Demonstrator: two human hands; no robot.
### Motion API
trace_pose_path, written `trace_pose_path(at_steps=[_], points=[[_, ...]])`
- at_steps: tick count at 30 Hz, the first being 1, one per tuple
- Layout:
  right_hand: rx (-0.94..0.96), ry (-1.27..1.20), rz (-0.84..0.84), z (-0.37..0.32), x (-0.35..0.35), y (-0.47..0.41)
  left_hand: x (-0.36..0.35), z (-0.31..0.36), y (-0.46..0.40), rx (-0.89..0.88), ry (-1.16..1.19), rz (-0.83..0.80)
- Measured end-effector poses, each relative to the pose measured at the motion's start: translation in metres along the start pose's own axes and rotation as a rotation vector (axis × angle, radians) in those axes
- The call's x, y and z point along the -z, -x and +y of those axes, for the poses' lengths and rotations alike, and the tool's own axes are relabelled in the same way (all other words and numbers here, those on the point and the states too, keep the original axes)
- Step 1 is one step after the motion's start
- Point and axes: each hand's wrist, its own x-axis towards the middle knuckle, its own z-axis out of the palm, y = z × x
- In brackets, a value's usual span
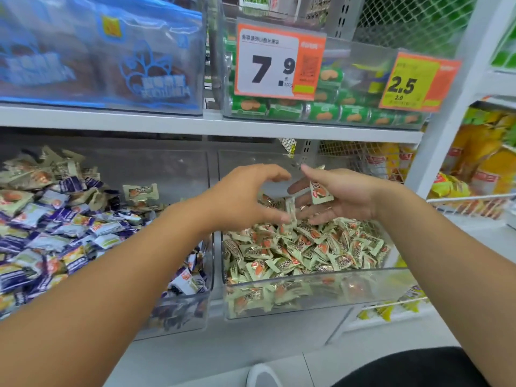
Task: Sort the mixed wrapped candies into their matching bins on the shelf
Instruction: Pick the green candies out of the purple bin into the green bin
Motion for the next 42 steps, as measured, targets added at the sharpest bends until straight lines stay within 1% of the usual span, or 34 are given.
trace_pose_path(at_steps=[1, 3, 4, 5, 6, 7, 9, 11, 13, 15, 16, 17, 18, 19, 20, 21, 23, 26, 28, 30, 32, 33, 35, 37, 40, 42], points=[[0.018, 0.142, 0.036, -0.003, -0.004, -0.002, 0.004, -0.003, 0.003, -0.015, 0.027, 0.054], [0.107, 0.609, 0.151, -0.013, -0.014, -0.005, 0.015, -0.011, 0.014, -0.027, 0.056, 0.197], [0.186, 0.823, 0.213, -0.02, -0.02, -0.007, 0.022, -0.017, 0.02, -0.016, 0.066, 0.248], [0.283, 0.95, 0.267, -0.026, -0.028, -0.008, 0.029, -0.023, 0.028, 0.008, 0.066, 0.276], [0.388, 0.984, 0.297, -0.035, -0.039, -0.007, 0.038, -0.031, 0.037, 0.039, 0.049, 0.289], [0.513, 0.963, 0.296, -0.042, -0.053, -0.004, 0.048, -0.041, 0.047, 0.075, 0.005, 0.292], [0.744, 0.835, 0.195, -0.057, -0.089, 0.003, 0.068, -0.068, 0.07, 0.162, -0.178, 0.302], [0.863, 0.796, 0.043, -0.069, -0.131, 0.013, 0.086, -0.098, 0.096, 0.296, -0.415, 0.341], [0.93, 0.859, -0.053, -0.081, -0.17, 0.009, 0.106, -0.123, 0.125, 0.451, -0.558, 0.436], [0.96, 0.896, -0.11, -0.101, -0.205, -0.009, 0.123, -0.137, 0.152, 0.6, -0.595, 0.52], [0.979, 0.896, -0.135, -0.114, -0.223, -0.021, 0.129, -0.144, 0.164, 0.675, -0.606, 0.516], [0.991, 0.888, -0.16, -0.128, -0.241, -0.034, 0.134, -0.149, 0.174, 0.738, -0.63, 0.464], [0.979, 0.88, -0.183, -0.141, -0.257, -0.049, 0.135, -0.155, 0.181, 0.778, -0.664, 0.378], [0.939, 0.875, -0.201, -0.152, -0.273, -0.063, 0.136, -0.159, 0.187, 0.786, -0.698, 0.293], [0.881, 0.873, -0.216, -0.161, -0.287, -0.076, 0.135, -0.161, 0.191, 0.773, -0.718, 0.244], [0.834, 0.868, -0.231, -0.167, -0.298, -0.089, 0.134, -0.162, 0.194, 0.752, -0.725, 0.23], [0.8, 0.873, -0.269, -0.174, -0.316, -0.106, 0.135, -0.164, 0.197, 0.689, -0.701, 0.262], [0.805, 0.943, -0.316, -0.179, -0.336, -0.112, 0.131, -0.171, 0.202, 0.606, -0.515, 0.282], [0.786, 0.942, -0.346, -0.181, -0.346, -0.112, 0.126, -0.171, 0.204, 0.628, -0.381, 0.294], [0.758, 0.918, -0.363, -0.183, -0.349, -0.109, 0.124, -0.168, 0.205, 0.654, -0.26, 0.385], [0.727, 0.967, -0.369, -0.186, -0.346, -0.105, 0.126, -0.165, 0.205, 0.69, -0.127, 0.492], [0.726, 1.006, -0.375, -0.188, -0.343, -0.104, 0.128, -0.164, 0.206, 0.713, -0.089, 0.512], [0.745, 1.056, -0.391, -0.187, -0.337, -0.102, 0.131, -0.164, 0.208, 0.725, -0.102, 0.477], [0.78, 1.109, -0.384, -0.181, -0.327, -0.098, 0.132, -0.162, 0.211, 0.667, -0.125, 0.447], [0.801, 1.052, -0.371, -0.165, -0.302, -0.084, 0.13, -0.158, 0.213, 0.568, -0.102, 0.434], [0.796, 1.016, -0.346, -0.15, -0.281, -0.073, 0.127, -0.158, 0.214, 0.538, -0.075, 0.409]])
